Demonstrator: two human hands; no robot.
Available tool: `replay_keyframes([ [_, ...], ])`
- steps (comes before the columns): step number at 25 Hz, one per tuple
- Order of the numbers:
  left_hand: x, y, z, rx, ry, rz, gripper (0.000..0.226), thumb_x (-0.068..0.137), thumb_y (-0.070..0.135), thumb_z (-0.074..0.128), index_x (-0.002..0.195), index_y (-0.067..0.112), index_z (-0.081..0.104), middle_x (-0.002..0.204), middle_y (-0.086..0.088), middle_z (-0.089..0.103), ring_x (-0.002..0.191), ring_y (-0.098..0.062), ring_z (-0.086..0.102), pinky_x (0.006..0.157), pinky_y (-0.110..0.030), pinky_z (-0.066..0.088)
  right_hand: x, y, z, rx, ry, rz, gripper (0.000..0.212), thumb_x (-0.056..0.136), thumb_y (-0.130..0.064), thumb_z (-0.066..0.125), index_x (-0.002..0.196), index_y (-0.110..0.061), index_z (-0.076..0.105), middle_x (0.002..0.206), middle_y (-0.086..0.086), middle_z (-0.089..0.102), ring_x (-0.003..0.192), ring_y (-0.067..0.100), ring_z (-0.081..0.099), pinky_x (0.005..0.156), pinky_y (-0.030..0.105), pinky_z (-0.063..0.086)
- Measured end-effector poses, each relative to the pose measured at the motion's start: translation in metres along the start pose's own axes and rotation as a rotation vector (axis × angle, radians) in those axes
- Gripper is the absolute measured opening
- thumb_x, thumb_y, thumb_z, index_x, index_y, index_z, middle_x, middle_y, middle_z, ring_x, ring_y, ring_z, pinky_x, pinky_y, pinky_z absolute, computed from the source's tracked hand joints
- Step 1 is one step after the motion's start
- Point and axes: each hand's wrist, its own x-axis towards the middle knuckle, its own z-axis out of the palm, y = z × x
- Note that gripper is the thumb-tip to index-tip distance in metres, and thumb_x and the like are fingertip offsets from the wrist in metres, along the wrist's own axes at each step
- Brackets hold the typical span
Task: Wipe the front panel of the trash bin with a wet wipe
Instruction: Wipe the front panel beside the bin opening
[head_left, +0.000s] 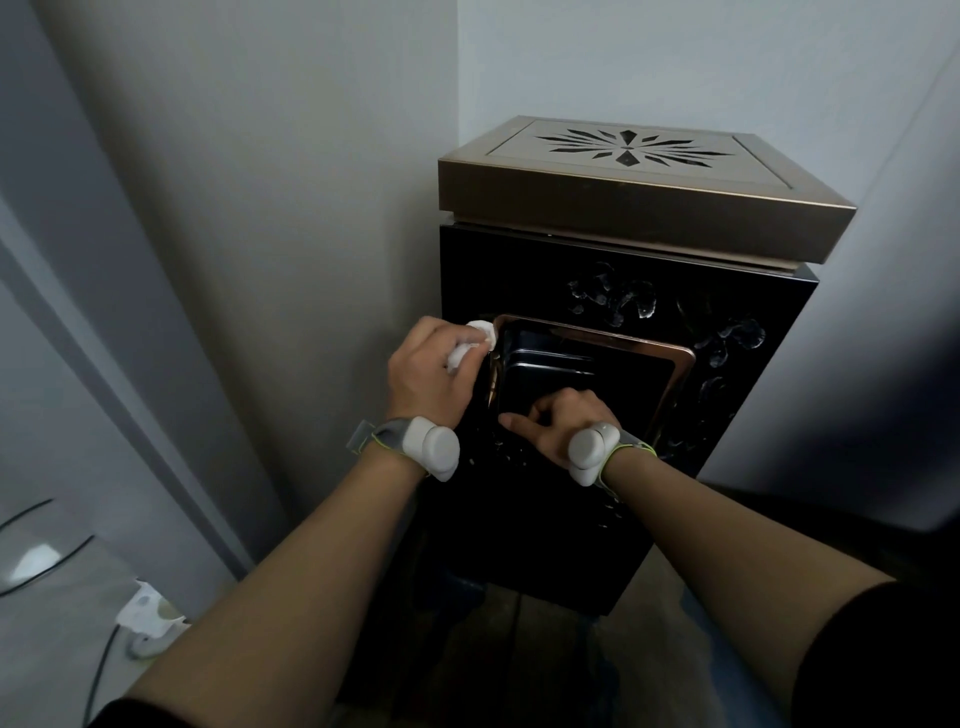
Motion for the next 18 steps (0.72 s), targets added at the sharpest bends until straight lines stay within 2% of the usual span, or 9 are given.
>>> replay_keyframes([
  [2,-0.0003,0.0035,0.0054,-0.022,-0.022,0.023,0.003,0.081,0.011,0.079,0.083,0.011,0.077,0.086,-0.003,0.068,0.077,-0.007,0.060,0.068,-0.009,0.045,0.0005,-0.0005,-0.0004,-0.011,0.001,0.001,0.049,0.064,-0.094,0.044,0.067,-0.049,0.065,0.054,-0.034,0.058,0.051,-0.001,0.057,0.045,0.017,0.036],
  [6,0.0006,0.0036,0.0097,-0.020,-0.048,0.013,0.005,0.080,0.013,0.080,0.079,0.012,0.076,0.084,-0.001,0.067,0.076,-0.006,0.060,0.067,-0.005,0.042,0.0014,0.0003,0.0008,-0.018,0.010,-0.003,0.051,0.064,-0.094,0.044,0.068,-0.048,0.065,0.056,-0.034,0.058,0.051,-0.001,0.056,0.046,0.017,0.036],
  [9,-0.0007,0.0026,0.0103,-0.009,-0.079,0.005,0.006,0.079,0.014,0.080,0.078,0.010,0.075,0.083,-0.001,0.067,0.074,-0.010,0.062,0.065,-0.014,0.046,0.0029,0.0024,0.0036,-0.024,0.028,-0.007,0.052,0.064,-0.095,0.043,0.067,-0.048,0.064,0.057,-0.033,0.059,0.052,0.000,0.057,0.046,0.018,0.036],
  [13,-0.0014,0.0015,0.0085,-0.001,-0.127,0.007,0.007,0.080,0.014,0.080,0.079,0.009,0.075,0.084,-0.002,0.067,0.075,-0.014,0.064,0.065,-0.020,0.049,0.0046,0.0042,0.0050,-0.032,0.026,-0.008,0.050,0.064,-0.095,0.042,0.067,-0.050,0.064,0.050,-0.021,0.060,0.053,0.000,0.057,0.046,0.018,0.036],
  [18,-0.0003,-0.0009,0.0071,0.027,-0.157,-0.007,0.004,0.080,0.016,0.080,0.079,0.013,0.077,0.086,0.000,0.067,0.076,-0.011,0.063,0.066,-0.014,0.047,0.0038,0.0026,0.0019,-0.033,0.000,-0.009,0.047,0.066,-0.093,0.044,0.067,-0.050,0.063,0.054,-0.033,0.057,0.053,0.000,0.056,0.045,0.018,0.035],
])
